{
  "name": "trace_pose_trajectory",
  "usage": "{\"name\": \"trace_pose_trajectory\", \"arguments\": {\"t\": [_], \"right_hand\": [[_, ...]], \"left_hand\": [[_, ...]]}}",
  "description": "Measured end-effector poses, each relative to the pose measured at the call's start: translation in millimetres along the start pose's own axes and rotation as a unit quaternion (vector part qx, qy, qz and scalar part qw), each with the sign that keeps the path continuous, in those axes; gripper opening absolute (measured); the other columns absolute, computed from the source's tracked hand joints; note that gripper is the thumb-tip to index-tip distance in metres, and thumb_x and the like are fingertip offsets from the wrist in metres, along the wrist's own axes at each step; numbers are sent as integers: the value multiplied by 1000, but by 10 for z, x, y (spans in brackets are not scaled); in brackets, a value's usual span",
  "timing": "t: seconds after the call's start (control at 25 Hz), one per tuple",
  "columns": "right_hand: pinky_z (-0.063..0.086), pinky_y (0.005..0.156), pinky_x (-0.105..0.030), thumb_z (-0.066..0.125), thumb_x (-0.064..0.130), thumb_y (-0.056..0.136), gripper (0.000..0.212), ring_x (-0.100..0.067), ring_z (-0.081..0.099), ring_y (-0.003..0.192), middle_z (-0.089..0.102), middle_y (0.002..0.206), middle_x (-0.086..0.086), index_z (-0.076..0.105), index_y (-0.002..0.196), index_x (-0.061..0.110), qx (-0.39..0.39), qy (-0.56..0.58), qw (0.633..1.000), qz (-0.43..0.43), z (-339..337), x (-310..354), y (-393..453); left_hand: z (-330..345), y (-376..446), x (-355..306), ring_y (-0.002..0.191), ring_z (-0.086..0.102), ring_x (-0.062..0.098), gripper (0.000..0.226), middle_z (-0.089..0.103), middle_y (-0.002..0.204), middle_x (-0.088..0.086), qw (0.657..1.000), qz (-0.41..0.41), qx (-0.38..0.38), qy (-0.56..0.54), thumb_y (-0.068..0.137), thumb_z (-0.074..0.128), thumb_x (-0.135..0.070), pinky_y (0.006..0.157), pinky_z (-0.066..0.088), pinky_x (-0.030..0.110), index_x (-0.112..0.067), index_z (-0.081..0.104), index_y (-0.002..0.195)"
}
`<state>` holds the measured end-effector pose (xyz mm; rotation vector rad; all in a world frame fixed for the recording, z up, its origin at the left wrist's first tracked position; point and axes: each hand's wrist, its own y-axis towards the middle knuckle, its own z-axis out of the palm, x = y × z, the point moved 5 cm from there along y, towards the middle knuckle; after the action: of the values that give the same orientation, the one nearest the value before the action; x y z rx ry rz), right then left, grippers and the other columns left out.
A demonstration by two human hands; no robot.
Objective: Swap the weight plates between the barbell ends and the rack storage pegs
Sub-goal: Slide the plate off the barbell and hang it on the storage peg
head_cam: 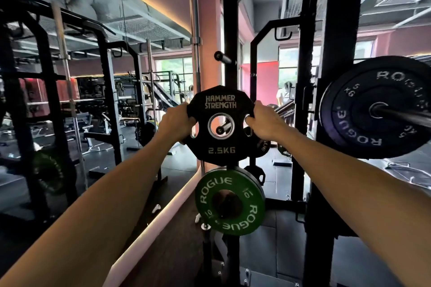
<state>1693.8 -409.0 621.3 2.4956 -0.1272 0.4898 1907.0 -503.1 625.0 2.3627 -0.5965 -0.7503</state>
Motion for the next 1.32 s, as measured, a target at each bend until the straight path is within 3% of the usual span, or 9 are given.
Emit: {"name": "trace_pose_trajectory", "arguments": {"t": [0.32,0.48,0.72,0.88,1.0,1.12,1.2,1.32], "right_hand": [[35,56,-31,49,21,96,16,-21,50,71,49,84,-4,37,100,11,-23,12,1000,-2,572,42,995],[40,66,-34,50,21,95,18,-29,53,82,51,91,-10,39,99,8,-50,-10,999,14,584,22,1504],[39,69,-32,50,20,94,17,-34,56,90,54,93,-16,40,95,6,-107,-37,993,24,458,-12,2242],[38,70,-32,51,21,94,24,-38,58,99,59,107,-24,48,104,0,-153,-63,986,32,283,2,2831],[36,67,-30,52,19,92,19,-32,57,86,56,84,-15,46,80,7,-163,-80,983,25,146,49,3257],[31,56,-26,52,14,91,35,-25,49,77,41,62,-2,34,60,16,-176,-98,979,20,26,45,3611],[27,49,-26,51,11,91,40,-23,45,75,38,60,-1,32,57,18,-185,-122,975,11,-29,23,3789],[28,54,-27,50,13,91,38,-23,47,76,47,66,-9,34,57,16,-186,-136,973,15,-47,-82,4064]], "left_hand": [[388,1002,615,98,61,38,29,67,103,20,999,37,1,11,86,59,-19,79,48,40,-4,59,111],[522,1583,684,102,59,41,29,65,105,24,998,66,-3,1,88,58,-19,76,44,38,-2,58,110],[634,2506,662,96,60,40,24,66,100,21,992,115,-20,-39,86,61,-21,71,42,35,-4,60,104],[613,3191,608,101,60,39,25,66,104,20,987,141,-42,-70,86,62,-22,76,45,37,-5,61,105],[550,3645,539,102,60,38,28,67,106,20,980,169,-58,-89,88,61,-21,83,48,40,-4,63,110],[569,4055,457,101,61,37,29,66,106,21,976,182,-70,-102,88,61,-20,82,47,38,-3,64,111],[624,4291,399,100,61,37,28,66,104,21,974,193,-74,-96,88,61,-21,80,46,36,-2,64,109],[760,4589,356,99,60,36,29,66,103,19,973,198,-69,-95,88,60,-21,77,44,34,-3,64,110]]}}
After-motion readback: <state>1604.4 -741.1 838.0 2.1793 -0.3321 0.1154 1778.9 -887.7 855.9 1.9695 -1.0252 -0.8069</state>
